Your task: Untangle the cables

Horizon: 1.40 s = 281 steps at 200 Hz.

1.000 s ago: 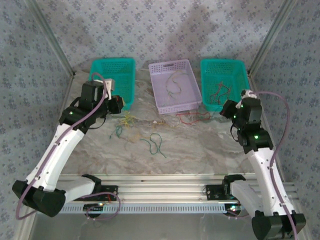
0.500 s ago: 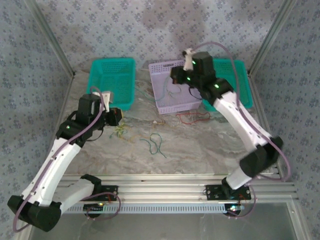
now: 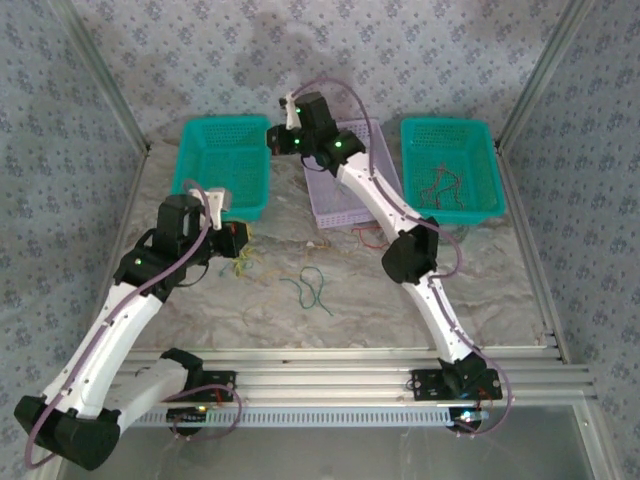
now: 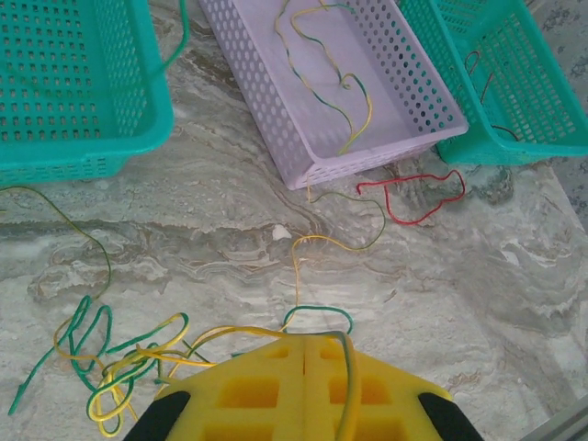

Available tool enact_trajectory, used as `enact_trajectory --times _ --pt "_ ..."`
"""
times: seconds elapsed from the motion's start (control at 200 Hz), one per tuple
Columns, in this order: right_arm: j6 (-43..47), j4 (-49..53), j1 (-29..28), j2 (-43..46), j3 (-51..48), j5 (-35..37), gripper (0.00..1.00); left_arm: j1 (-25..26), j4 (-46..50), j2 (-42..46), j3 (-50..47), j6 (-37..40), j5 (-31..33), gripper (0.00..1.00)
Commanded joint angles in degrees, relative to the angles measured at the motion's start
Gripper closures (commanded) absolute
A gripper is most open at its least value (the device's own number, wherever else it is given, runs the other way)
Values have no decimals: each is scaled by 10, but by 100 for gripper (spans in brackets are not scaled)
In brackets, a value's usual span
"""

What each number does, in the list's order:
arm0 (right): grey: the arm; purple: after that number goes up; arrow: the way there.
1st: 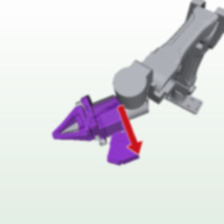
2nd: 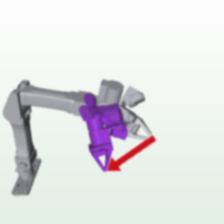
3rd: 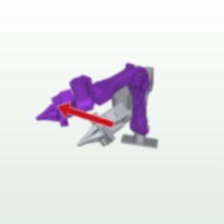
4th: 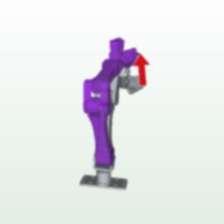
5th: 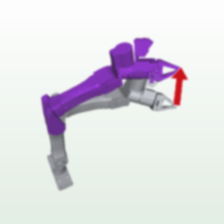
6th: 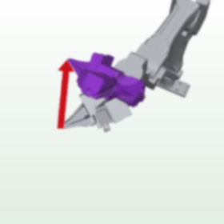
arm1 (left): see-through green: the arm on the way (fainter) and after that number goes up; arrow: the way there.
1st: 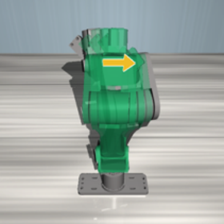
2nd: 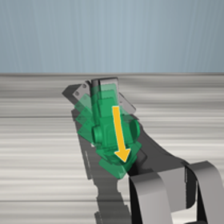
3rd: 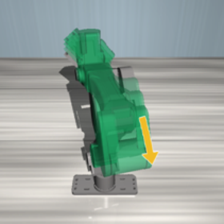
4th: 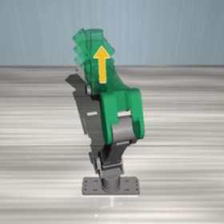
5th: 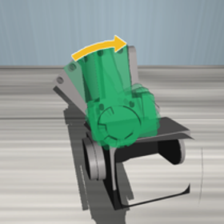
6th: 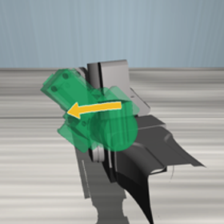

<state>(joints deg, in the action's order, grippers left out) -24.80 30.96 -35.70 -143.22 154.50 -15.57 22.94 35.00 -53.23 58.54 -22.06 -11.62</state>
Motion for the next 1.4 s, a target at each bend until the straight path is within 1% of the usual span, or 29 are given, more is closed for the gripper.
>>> enact_trajectory --times 0.0,0.075,0.2,0.385,0.5,0.565,0.665,0.69,0.74,0.814,0.954,1.049,1.094,1.204,1.239,1.299,1.344,1.399 --pt "37 -46 -24 -20 15 -16 100 2 -22 11 -3 10 -15 100" --pt "57 -45 -41 -42 20 -9 100 2 -22 11 -3 11 -14 100" --pt "70 -49 -54 -74 21 0 100 2 -23 14 -5 11 -14 100" --pt "96 -54 -64 -99 24 35 100 2 -23 17 -6 11 -14 100" --pt "93 -52 -66 -110 26 35 100 2 -23 17 -6 11 -13 100" --pt "89 -43 -66 -115 28 29 85 2 -21 17 -6 11 -13 100" --pt "99 -25 -70 -112 32 27 43 2 -22 17 -6 12 -14 100" --pt "102 -23 -70 -110 32 23 38 2 -23 17 -6 11 -13 100" --pt "106 -19 -69 -102 33 18 32 2 -22 16 -7 11 -13 100" --pt "110 -15 -67 -81 31 17 26 2 -23 15 -5 11 -13 100" --pt "108 -29 -53 -15 23 -7 18 2 -27 12 -2 6 -6 100" --pt "110 -43 -44 37 11 -19 10 2 -28 4 8 2 -8 100" --pt "106 -46 -41 58 4 -24 4 2 -28 0 13 0 -11 100" --pt "80 -43 -27 80 -6 -73 2 2 -32 -6 22 -5 -16 100" --pt "77 -25 -24 84 -3 -79 0 2 -32 -8 25 -6 -15 100" --pt "93 21 -23 105 -5 -82 0 3 -32 -10 30 -11 -14 100" --pt "108 29 -23 137 -44 -86 0 3 -33 -11 36 -14 -16 100" --pt "117 -9 -22 199 -139 -83 0 3 -32 -13 44 -16 -18 100"
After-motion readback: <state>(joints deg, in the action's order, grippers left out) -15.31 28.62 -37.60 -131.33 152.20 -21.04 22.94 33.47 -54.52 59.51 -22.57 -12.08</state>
